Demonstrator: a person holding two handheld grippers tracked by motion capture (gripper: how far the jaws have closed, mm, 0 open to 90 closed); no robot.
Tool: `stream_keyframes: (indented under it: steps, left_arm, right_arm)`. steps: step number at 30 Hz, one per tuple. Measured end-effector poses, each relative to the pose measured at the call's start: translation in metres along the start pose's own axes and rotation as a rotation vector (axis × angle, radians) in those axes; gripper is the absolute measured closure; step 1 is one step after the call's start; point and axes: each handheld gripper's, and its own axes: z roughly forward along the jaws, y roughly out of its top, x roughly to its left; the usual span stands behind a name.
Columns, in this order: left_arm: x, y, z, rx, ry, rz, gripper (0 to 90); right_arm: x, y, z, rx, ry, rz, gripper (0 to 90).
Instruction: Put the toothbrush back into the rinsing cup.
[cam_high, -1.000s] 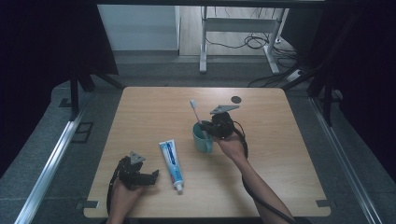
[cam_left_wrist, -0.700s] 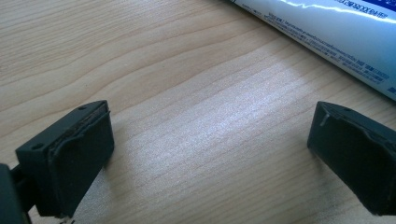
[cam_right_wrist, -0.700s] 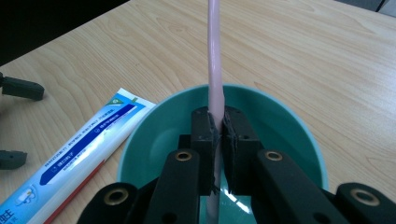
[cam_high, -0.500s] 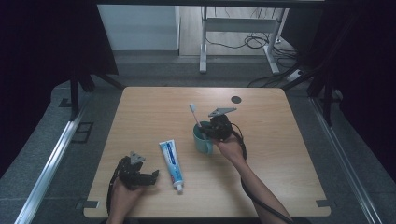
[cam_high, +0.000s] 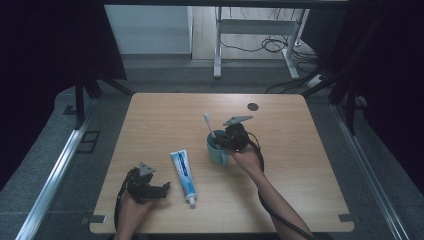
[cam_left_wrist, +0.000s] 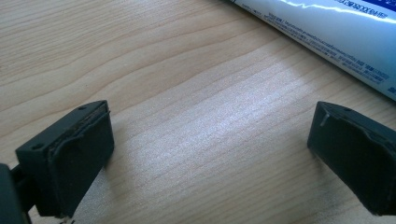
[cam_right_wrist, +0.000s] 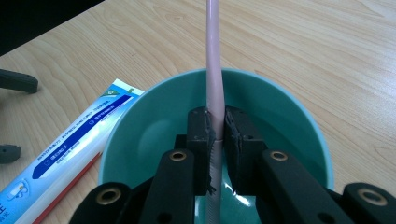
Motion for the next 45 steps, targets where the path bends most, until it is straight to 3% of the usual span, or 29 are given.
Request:
stream_keyframes:
  steps: [17, 28, 45]
  left_arm:
    - [0.000, 0.000, 0.000, 0.000, 0.000, 0.003, 0.5]
    - [0.000, 0.000, 0.000, 0.000, 0.000, 0.005, 0.5]
    - [0.000, 0.000, 0.000, 0.000, 0.000, 0.005, 0.5]
  right_arm:
    - [0.005, 0.007, -0.011, -0.014, -0.001, -0.025, 72.6]
    - [0.012, 0.015, -0.022, -0.011, 0.000, -0.067, 50.6]
    - [0.013, 0.008, -0.041, -0.001, 0.015, -0.088, 31.6]
